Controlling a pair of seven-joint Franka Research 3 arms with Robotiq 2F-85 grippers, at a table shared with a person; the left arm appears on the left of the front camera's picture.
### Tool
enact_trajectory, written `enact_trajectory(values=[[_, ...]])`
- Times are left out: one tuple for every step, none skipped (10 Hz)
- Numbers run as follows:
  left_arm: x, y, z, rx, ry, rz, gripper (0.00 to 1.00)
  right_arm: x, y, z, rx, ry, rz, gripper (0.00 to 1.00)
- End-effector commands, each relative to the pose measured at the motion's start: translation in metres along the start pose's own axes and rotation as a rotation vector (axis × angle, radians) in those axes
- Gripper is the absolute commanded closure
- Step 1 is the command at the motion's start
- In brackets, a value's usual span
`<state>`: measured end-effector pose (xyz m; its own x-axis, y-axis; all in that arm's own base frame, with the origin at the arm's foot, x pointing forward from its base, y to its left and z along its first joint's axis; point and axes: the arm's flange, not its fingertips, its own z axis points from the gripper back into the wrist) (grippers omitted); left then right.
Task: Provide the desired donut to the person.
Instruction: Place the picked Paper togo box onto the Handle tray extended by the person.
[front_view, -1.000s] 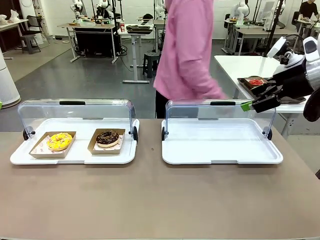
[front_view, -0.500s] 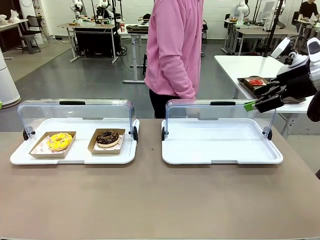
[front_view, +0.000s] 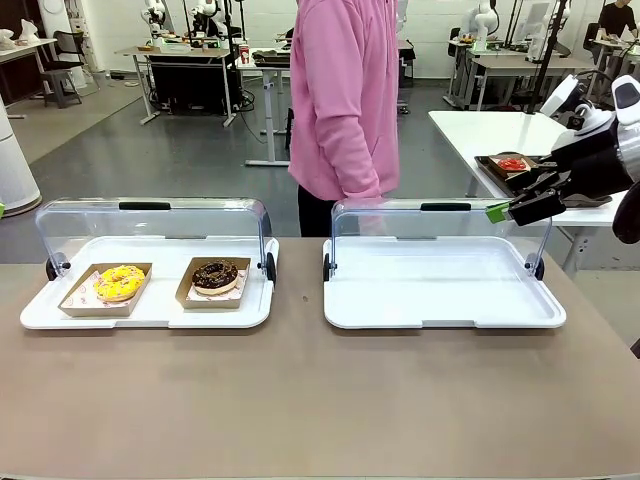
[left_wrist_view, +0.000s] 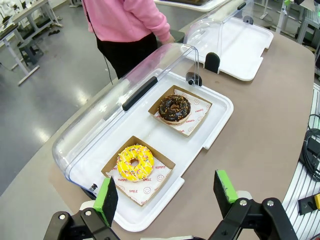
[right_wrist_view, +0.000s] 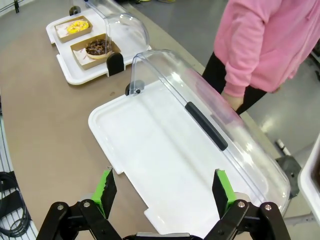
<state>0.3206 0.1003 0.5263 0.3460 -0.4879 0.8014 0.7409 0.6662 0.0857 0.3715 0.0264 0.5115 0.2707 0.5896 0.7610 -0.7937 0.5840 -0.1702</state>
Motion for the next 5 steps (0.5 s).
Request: enact_trajectory(values=[[-0.0004, 0.0011, 0.0002, -0.006, -0.011, 0.006, 0.00, -0.0026, 0.0025, -0.0020, -0.004, 0.005, -0.007, 0.00], [-0.0004, 0.0011, 0.0002, -0.006, -0.011, 0.006, 0.00, -0.0026, 0.0025, -0.0020, -0.004, 0.005, -0.007, 0.00], [-0.0004, 0.0011, 0.0002, -0.006, -0.011, 0.006, 0.00, -0.0026, 0.0025, -0.0020, -0.004, 0.005, -0.007, 0.00], [-0.0004, 0.0011, 0.0002, -0.006, -0.011, 0.006, 0.00, -0.0026, 0.0025, -0.0020, -0.004, 0.005, -0.007, 0.00], [-0.0004, 0.0011, 0.0002, -0.006, -0.011, 0.006, 0.00, -0.0026, 0.0025, -0.0020, -0.004, 0.005, -0.007, 0.00]])
